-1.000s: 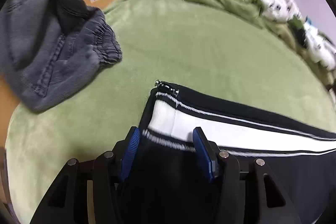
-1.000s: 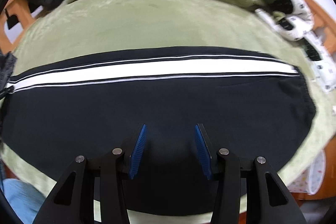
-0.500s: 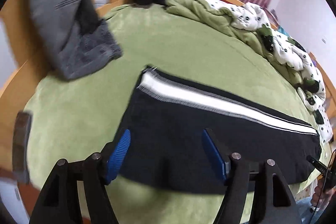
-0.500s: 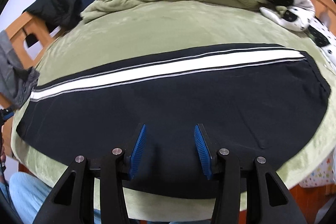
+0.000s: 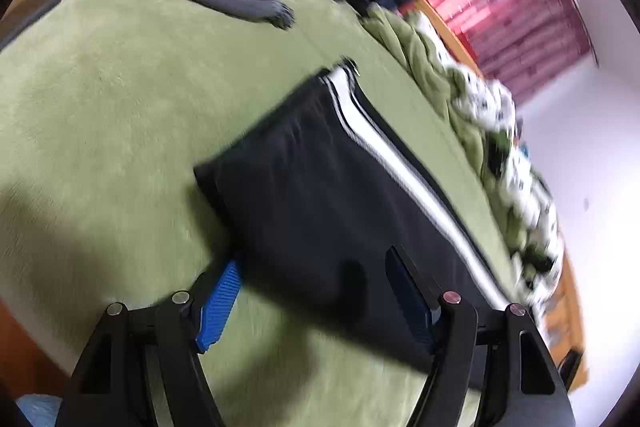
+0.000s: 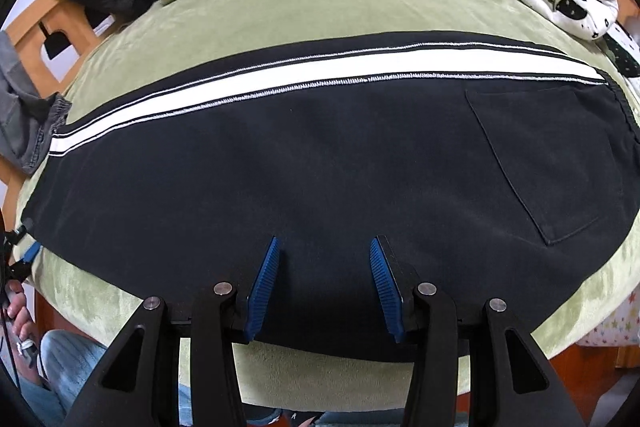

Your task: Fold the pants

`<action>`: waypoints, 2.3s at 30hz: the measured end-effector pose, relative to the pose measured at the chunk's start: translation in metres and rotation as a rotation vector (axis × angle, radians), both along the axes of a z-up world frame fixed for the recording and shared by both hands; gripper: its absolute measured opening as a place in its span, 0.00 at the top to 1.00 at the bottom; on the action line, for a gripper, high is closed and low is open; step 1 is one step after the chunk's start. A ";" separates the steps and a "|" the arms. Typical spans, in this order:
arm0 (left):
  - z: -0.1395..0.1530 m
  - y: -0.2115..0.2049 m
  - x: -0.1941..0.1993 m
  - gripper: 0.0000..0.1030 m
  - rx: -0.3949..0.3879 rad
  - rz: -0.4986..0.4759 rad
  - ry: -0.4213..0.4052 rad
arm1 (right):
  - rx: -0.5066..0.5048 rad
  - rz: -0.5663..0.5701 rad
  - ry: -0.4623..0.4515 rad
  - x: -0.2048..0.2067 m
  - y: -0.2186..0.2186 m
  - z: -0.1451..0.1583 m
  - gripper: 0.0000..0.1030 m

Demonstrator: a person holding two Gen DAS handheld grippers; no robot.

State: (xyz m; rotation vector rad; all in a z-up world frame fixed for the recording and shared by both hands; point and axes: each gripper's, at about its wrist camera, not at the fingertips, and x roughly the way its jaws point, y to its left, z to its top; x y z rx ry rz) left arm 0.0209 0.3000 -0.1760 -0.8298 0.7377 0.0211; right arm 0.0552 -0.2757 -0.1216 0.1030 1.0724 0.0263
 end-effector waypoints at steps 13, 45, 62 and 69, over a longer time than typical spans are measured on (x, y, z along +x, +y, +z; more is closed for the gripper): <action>0.045 -0.002 0.029 0.89 0.142 0.032 -0.007 | -0.026 -0.029 0.007 -0.018 0.015 0.008 0.55; 0.102 -0.351 0.005 0.36 0.389 -0.666 -0.005 | 0.163 -0.102 -0.252 -0.091 -0.099 0.030 0.52; 0.086 -0.202 0.067 0.34 0.326 -0.403 0.036 | 0.220 0.054 -0.020 0.064 -0.021 -0.017 0.44; 0.083 -0.197 0.067 0.34 0.379 -0.368 0.021 | 0.142 0.139 -0.097 0.075 0.000 -0.020 0.88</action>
